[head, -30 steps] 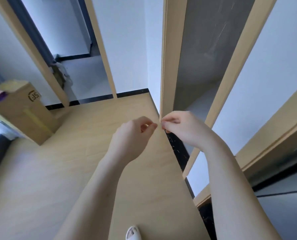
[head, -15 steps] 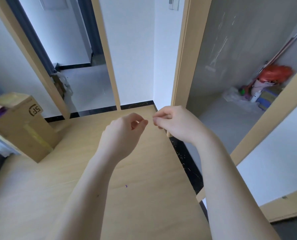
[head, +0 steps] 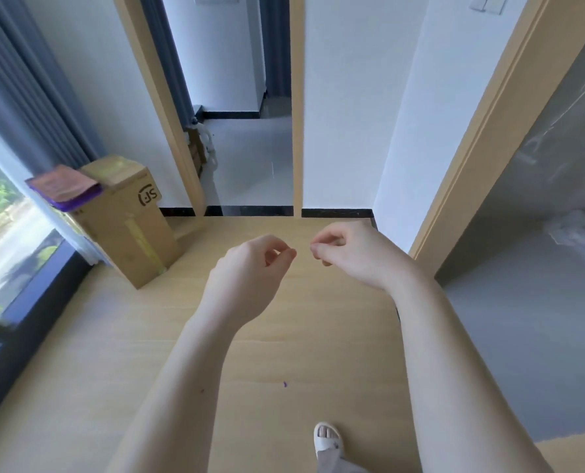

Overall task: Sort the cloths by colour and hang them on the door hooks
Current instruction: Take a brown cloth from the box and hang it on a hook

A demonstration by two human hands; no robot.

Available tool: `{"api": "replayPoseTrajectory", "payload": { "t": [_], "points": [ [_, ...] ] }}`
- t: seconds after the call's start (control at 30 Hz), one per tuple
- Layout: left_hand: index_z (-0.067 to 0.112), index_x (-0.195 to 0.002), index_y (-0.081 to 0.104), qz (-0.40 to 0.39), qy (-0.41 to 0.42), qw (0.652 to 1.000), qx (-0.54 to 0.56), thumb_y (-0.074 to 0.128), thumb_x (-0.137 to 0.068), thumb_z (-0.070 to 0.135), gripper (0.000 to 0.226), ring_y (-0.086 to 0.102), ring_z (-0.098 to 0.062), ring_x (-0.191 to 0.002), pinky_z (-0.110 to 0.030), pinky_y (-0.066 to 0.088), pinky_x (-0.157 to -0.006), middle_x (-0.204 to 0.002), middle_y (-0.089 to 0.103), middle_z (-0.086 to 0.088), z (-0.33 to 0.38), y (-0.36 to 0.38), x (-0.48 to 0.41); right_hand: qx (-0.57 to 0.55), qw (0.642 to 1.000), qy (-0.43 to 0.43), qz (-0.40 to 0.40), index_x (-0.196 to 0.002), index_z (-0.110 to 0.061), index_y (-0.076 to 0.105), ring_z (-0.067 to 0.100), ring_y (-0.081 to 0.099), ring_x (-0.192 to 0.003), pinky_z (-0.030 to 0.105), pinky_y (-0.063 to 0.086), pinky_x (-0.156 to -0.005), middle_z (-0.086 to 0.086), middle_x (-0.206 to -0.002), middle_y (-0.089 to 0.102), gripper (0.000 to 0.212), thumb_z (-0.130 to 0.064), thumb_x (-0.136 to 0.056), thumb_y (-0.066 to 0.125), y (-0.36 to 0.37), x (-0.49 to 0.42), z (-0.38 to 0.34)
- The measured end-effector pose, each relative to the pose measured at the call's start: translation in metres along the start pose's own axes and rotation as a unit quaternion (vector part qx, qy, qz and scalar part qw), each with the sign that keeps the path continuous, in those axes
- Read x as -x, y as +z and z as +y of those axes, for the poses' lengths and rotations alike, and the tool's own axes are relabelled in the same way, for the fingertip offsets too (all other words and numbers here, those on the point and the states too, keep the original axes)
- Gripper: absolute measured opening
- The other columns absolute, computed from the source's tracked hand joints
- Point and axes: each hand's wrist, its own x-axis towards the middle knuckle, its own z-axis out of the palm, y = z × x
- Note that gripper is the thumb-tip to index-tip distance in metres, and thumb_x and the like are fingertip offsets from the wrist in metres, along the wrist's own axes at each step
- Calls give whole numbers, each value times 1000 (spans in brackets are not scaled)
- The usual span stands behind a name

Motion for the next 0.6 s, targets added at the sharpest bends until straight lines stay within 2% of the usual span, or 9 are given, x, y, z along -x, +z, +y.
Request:
{"api": "replayPoseTrajectory", "payload": {
  "t": [0.23,0.43,0.6],
  "points": [
    [38,-107,67,34,-82,996,-20,53,-100,50,19,62,-13,-93,-39,56,-86,-94,64,21,-16,-11,-88,20,997,-37,-67,-98,-37,70,6,64,-95,23,40,-61,-18,-100,69,13,-41,-99,58,-7,-121,-5],
    [39,-109,66,60,-139,988,-31,52,-101,51,20,62,-11,-95,-38,56,-86,-98,65,18,-37,-28,-135,14,991,-72,-114,-102,-35,70,9,66,-99,26,45,-68,-14,-104,70,14,-41,-99,59,7,-202,-25],
    [39,-108,66,79,-169,982,-31,52,-101,50,18,62,-9,-93,-38,56,-87,-96,65,18,-69,-45,-164,20,984,-90,-154,-106,-34,70,9,64,-98,25,44,-67,-14,-104,69,15,-42,-100,59,33,-251,-46]
  ]
}}
